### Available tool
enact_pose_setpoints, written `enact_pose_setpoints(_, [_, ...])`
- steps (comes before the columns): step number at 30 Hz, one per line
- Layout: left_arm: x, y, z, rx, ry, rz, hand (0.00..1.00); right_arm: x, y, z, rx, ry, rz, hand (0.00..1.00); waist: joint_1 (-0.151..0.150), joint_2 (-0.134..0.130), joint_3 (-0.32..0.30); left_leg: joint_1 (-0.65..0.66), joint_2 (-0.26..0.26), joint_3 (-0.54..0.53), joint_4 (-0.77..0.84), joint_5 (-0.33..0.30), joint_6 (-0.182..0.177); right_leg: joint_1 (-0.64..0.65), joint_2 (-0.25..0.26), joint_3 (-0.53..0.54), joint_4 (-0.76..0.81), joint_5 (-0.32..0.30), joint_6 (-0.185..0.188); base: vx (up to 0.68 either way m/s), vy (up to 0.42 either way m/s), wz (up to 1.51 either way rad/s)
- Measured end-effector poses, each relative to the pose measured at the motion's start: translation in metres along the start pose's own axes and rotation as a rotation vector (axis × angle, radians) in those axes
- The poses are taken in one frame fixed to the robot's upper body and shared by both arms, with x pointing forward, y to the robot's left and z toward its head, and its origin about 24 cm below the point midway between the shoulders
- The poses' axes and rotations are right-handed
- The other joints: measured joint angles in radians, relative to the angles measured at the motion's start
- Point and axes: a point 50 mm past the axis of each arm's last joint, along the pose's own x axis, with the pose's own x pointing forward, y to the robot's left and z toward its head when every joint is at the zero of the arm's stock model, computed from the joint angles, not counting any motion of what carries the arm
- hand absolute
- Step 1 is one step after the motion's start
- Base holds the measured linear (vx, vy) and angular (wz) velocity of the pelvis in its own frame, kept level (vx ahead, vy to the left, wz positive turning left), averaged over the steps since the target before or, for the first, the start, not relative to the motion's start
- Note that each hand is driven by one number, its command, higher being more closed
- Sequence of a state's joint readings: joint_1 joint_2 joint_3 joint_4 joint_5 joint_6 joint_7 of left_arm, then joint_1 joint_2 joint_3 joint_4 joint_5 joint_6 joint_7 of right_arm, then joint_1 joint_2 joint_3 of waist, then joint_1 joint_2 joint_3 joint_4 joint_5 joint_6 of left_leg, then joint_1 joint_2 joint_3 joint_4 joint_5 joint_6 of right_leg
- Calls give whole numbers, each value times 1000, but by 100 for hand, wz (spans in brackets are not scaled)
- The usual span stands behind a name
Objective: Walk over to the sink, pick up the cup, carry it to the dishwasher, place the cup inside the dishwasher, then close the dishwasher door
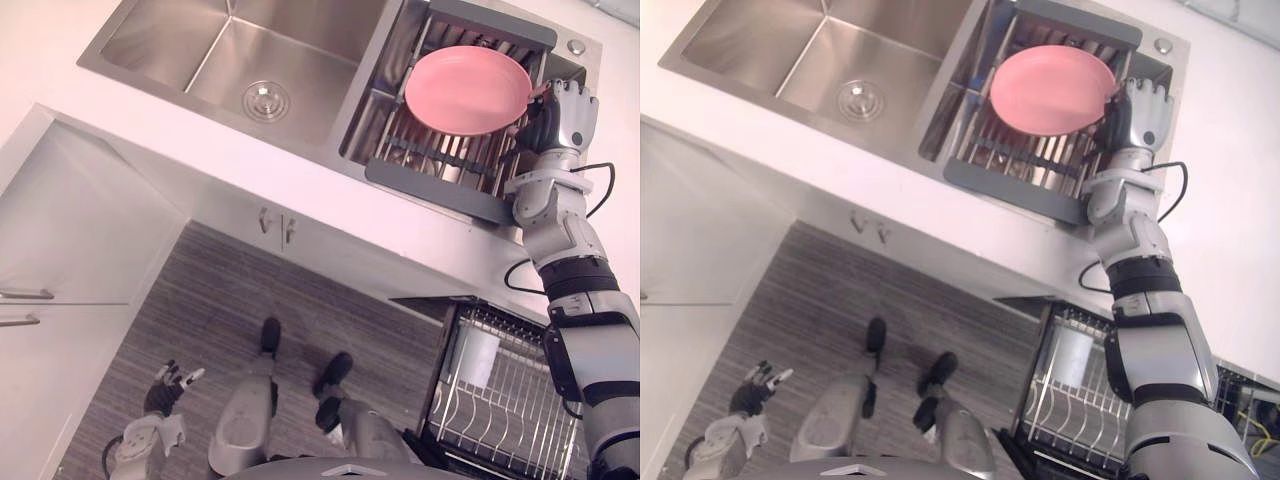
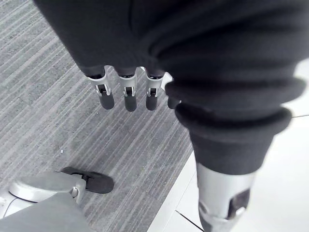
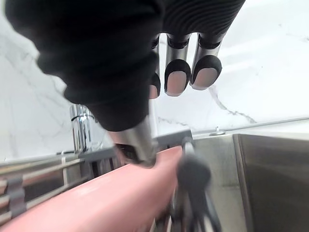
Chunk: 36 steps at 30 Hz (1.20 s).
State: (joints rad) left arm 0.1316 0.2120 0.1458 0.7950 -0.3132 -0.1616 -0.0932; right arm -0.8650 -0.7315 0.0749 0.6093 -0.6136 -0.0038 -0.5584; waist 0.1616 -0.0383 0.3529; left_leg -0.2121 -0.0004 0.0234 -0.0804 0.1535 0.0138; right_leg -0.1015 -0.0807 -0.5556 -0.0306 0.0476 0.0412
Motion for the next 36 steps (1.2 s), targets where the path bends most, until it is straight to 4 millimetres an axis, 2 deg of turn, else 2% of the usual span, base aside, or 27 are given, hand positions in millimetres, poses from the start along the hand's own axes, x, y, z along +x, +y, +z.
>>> enact_pose_setpoints(1, [0,0,0,-1,0,2,0,8,-8,8,25,-20,-38,100,0,2,1,0,1,0,0,0,0,0,1,0,-1,0,0,0,0,0])
enact_pose_setpoints(2, [0,1,1,-3,-2,3,0,13,-13,17,43,-49,-36,0,-1,2,1,0,2,0,0,0,0,1,2,-1,-2,0,0,0,0,0])
enact_pose_setpoints(4, [0,1,1,-3,-2,1,0,16,-12,24,57,-85,25,0,2,2,1,0,2,0,0,0,-1,2,2,-2,-4,0,0,0,0,2])
enact_pose_setpoints(8, [0,1,0,-4,4,3,0,6,7,32,24,-145,200,0,7,1,0,2,0,-3,0,0,-1,8,2,-5,-7,0,0,0,0,2])
enact_pose_setpoints(14, [0,2,0,-2,9,5,0,-7,22,29,-4,-172,357,0,4,-4,-3,13,-2,-20,0,2,-3,29,2,-2,-9,-2,-3,4,11,9])
enact_pose_setpoints(17, [0,5,0,1,10,12,0,-17,30,32,-36,-210,439,0,4,-22,-13,17,2,-13,-6,0,-5,31,4,3,-9,-2,-3,-25,14,-6])
enact_pose_setpoints(19, [0,7,1,7,10,16,0,-26,37,27,-55,-209,498,0,5,-42,-26,17,6,-8,-6,-2,-6,31,7,7,-11,-2,-3,6,5,-5])
enact_pose_setpoints(21, [0,10,2,13,16,20,0,-33,41,23,-61,-199,527,0,7,-61,-37,19,11,2,-6,-3,-8,31,11,15,-14,-1,-3,17,0,-9])
enact_pose_setpoints(23, [0,10,2,13,15,21,0,-33,41,23,-61,-199,528,0,5,-68,-42,22,13,3,-6,-4,-9,31,13,22,-15,0,-5,13,0,-11])
enact_pose_setpoints(26, [0,10,2,16,16,22,0,-37,40,22,-57,-201,536,0,-3,-77,-47,24,16,5,-6,-4,-9,32,16,23,-16,0,-6,3,1,-2])
enact_pose_setpoints(36, [-1,13,0,41,28,31,0,-56,50,14,-104,-211,602,0,-3,-100,-76,44,17,4,-6,-10,-17,54,18,27,-20,0,-6,2,2,0])
